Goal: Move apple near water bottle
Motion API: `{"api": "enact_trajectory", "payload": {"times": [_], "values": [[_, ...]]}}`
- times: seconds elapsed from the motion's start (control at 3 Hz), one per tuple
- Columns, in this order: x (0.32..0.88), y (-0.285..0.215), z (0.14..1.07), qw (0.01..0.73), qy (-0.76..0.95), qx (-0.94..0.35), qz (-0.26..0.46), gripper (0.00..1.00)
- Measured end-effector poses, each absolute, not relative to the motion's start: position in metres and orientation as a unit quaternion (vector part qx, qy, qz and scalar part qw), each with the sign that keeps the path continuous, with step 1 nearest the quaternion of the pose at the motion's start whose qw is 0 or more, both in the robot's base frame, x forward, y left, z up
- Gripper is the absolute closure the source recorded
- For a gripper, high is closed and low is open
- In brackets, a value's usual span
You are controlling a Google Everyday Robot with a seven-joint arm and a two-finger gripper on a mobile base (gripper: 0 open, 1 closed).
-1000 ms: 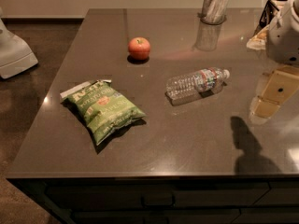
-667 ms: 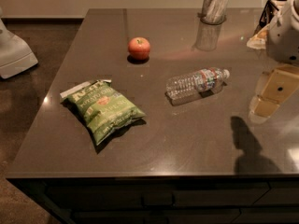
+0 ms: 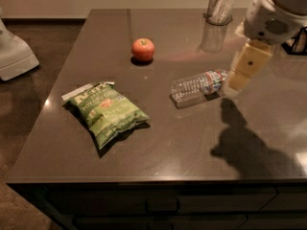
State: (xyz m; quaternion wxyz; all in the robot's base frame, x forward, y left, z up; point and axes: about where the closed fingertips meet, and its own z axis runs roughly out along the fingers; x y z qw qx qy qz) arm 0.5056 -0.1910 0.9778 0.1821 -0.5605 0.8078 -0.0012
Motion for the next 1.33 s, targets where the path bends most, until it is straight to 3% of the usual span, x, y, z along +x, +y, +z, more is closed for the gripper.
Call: {"api": "enact_trajectory", "payload": {"times": [0.67, 1.33], "values": [[0.672, -0.183, 0.923, 0.22, 0.855, -0.463, 0.075, 0.0], [0.733, -0.134, 0.911, 0.266, 0.856, -0.434, 0.093, 0.0]]}}
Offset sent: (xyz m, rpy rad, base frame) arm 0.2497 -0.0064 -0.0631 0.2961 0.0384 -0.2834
